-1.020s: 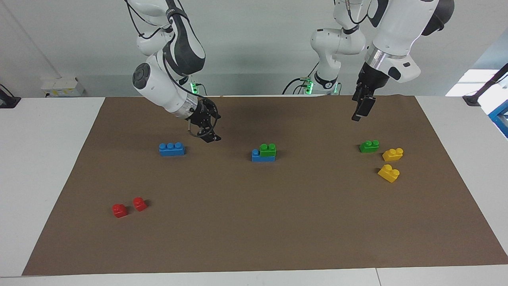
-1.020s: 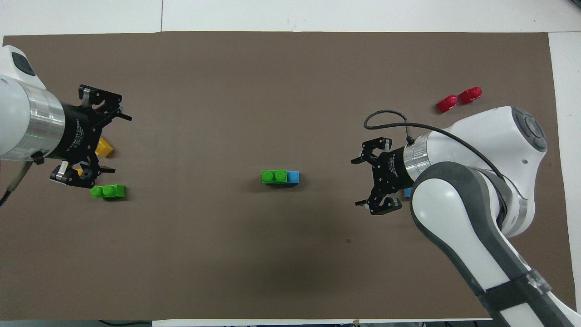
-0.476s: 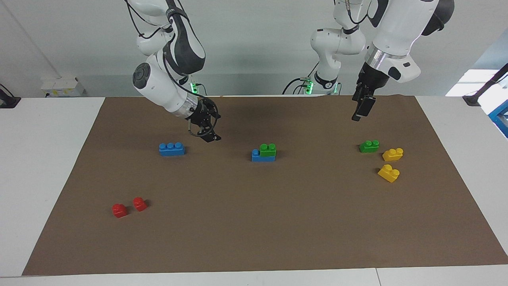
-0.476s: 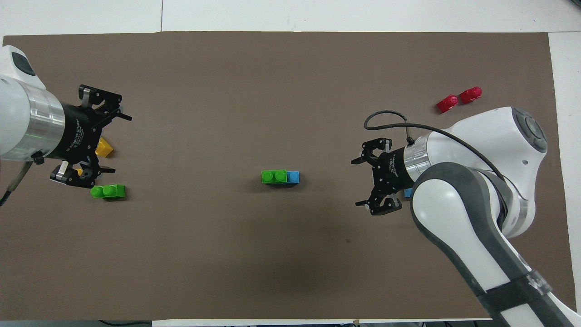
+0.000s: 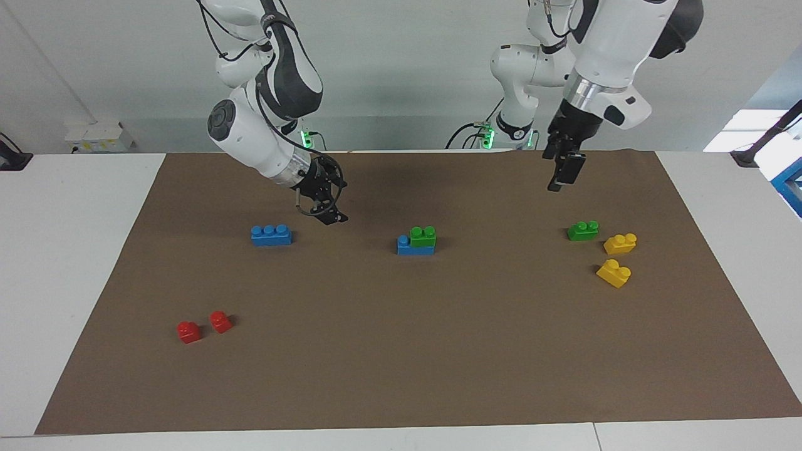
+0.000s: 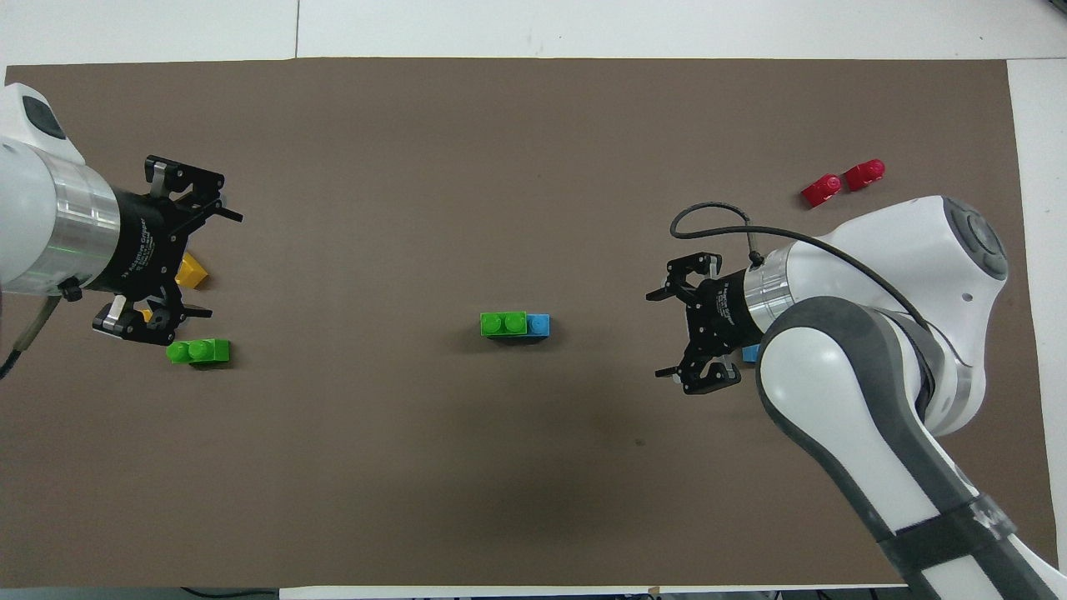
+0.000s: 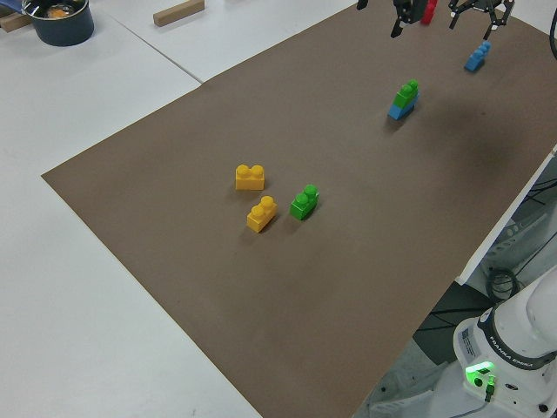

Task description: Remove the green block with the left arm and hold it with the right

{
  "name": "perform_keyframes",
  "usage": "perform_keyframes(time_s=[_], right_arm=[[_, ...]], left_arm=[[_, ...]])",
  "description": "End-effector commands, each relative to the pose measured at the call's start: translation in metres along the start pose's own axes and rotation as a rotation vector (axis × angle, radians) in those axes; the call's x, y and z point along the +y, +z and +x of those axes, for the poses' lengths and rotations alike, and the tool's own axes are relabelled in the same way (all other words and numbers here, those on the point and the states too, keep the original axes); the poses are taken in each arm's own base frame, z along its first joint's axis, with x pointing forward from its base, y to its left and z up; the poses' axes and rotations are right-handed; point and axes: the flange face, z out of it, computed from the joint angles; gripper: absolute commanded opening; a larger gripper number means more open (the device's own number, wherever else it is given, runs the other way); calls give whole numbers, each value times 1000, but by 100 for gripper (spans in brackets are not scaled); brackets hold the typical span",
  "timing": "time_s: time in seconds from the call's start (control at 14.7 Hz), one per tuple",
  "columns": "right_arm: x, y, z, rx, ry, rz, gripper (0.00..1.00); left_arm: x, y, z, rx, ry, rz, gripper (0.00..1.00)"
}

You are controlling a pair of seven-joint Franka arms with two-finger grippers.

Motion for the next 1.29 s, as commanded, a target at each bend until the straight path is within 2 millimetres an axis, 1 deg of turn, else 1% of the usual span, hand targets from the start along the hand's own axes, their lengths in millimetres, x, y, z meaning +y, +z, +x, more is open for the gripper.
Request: perform_keyframes(time_s=[0.0,0.48,0.82,0.95,1.02,1.16,1.22], right_arm=[[7,-3,5,-14,-22,20,100],[7,-3,6,-11,-33,21,100],[7,-4,7,-10,-35,21,100],[7,-4,7,-10,-35,21,100],[7,-4,7,-10,-35,21,100],[7,-3,5,-8,-38,20,100],[7,-3,6,-9,-36,21,100]], left_arm=[[-18,2,-11,8,-61,-23,100],[-18,2,-11,8,-64,-23,100],[-18,3,-12,7,-107,-25,100],[-21,7,-25,0,-116,-35,100],[-26,10,-30,-6,-130,-47,100],[-42,24,-46,-14,-136,-49,100],[-46,32,-54,-12,-141,-38,100]])
